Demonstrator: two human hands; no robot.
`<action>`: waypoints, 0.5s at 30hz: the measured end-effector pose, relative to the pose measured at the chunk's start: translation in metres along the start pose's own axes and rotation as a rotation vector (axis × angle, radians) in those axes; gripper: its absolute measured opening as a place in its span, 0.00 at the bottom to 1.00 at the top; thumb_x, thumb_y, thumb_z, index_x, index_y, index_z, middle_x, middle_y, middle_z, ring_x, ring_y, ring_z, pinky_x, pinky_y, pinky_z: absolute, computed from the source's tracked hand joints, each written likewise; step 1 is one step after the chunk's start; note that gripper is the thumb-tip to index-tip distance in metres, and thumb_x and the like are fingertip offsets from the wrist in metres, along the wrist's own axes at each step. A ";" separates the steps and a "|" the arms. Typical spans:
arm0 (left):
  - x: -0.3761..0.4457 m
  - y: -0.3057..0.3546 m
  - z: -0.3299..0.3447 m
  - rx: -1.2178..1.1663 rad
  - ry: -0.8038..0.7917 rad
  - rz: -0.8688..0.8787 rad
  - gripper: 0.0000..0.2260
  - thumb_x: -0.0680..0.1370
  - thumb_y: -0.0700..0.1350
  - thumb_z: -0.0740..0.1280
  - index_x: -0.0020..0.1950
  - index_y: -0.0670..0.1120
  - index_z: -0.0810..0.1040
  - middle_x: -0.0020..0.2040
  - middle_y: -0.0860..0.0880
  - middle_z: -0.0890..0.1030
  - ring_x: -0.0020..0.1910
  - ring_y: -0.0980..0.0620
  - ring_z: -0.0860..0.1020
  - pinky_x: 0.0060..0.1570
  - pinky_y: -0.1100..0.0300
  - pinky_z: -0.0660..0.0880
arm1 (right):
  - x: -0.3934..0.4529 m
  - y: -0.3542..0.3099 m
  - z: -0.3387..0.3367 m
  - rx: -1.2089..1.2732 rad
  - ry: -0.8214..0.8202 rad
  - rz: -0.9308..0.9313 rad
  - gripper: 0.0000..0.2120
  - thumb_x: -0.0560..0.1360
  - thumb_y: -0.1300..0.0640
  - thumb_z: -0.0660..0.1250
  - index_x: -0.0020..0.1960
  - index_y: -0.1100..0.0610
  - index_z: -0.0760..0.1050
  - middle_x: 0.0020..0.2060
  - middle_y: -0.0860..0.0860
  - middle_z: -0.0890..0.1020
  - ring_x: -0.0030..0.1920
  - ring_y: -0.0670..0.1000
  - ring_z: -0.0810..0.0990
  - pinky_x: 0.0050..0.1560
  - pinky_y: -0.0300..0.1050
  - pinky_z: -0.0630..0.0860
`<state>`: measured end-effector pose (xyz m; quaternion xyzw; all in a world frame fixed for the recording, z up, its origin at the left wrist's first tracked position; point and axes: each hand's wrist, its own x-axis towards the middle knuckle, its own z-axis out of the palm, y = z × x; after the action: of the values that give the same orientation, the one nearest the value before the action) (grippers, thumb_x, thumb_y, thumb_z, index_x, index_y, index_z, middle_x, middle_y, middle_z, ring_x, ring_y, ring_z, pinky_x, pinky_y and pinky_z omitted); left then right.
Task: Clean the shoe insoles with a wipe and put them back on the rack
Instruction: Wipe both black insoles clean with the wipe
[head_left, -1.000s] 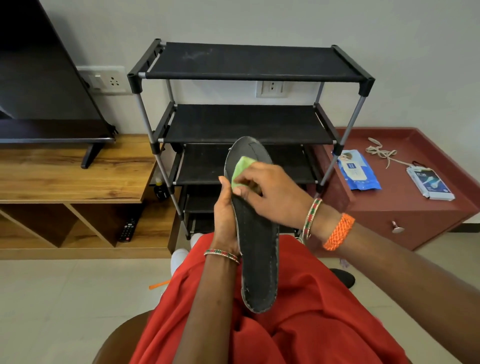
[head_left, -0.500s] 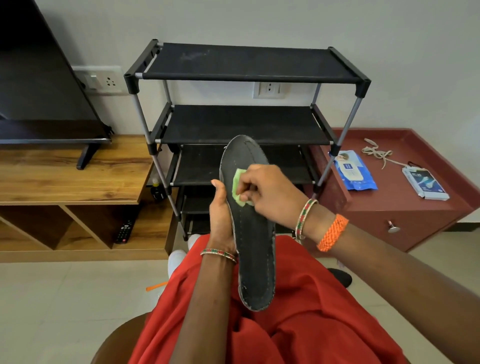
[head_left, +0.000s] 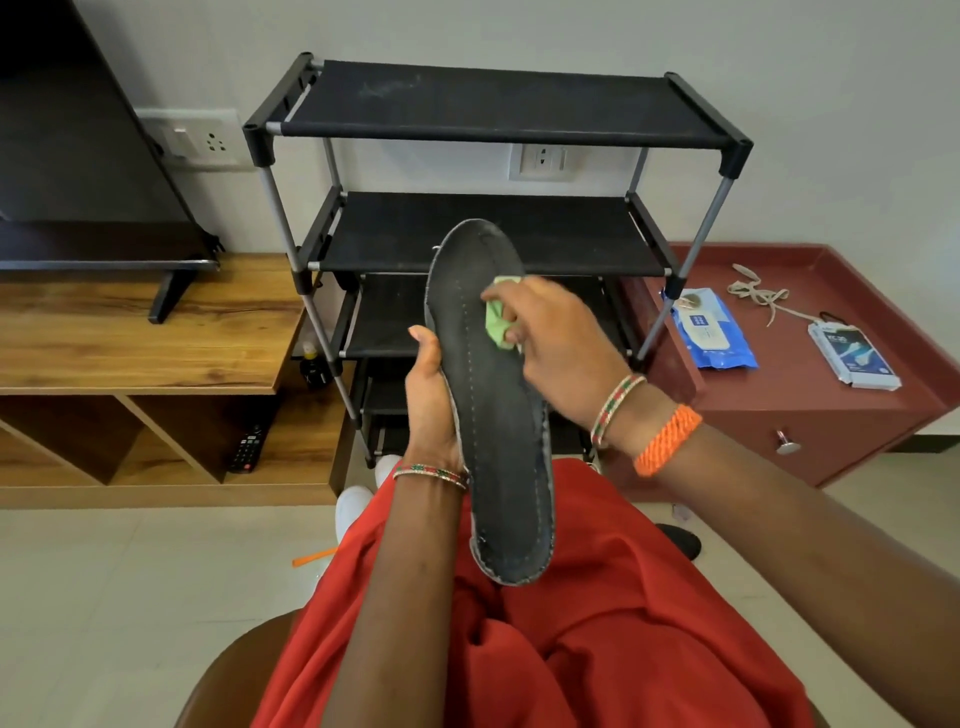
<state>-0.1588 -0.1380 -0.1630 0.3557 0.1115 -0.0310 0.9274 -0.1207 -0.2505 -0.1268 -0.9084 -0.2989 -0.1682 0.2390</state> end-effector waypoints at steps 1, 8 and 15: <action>-0.002 -0.002 0.002 -0.029 -0.034 -0.040 0.28 0.81 0.60 0.47 0.53 0.41 0.78 0.42 0.44 0.84 0.39 0.49 0.83 0.39 0.57 0.81 | 0.009 0.004 -0.001 -0.013 0.054 0.009 0.26 0.66 0.77 0.62 0.60 0.61 0.74 0.49 0.56 0.76 0.48 0.55 0.75 0.48 0.53 0.75; -0.008 0.012 0.001 -0.085 -0.067 -0.093 0.31 0.78 0.65 0.50 0.57 0.43 0.80 0.54 0.41 0.82 0.51 0.43 0.82 0.50 0.42 0.79 | 0.029 0.016 -0.008 -0.032 0.114 -0.141 0.19 0.71 0.74 0.63 0.59 0.62 0.77 0.50 0.57 0.78 0.51 0.56 0.74 0.51 0.44 0.73; 0.001 0.020 -0.002 0.088 0.174 0.108 0.22 0.84 0.52 0.47 0.48 0.42 0.76 0.34 0.47 0.84 0.27 0.56 0.81 0.26 0.66 0.76 | -0.037 -0.002 0.018 0.181 -0.146 -0.198 0.16 0.66 0.72 0.61 0.47 0.60 0.83 0.41 0.52 0.81 0.42 0.52 0.77 0.44 0.47 0.75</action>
<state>-0.1555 -0.1217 -0.1512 0.4031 0.1710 0.0450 0.8979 -0.1471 -0.2565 -0.1581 -0.8590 -0.4176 -0.0967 0.2798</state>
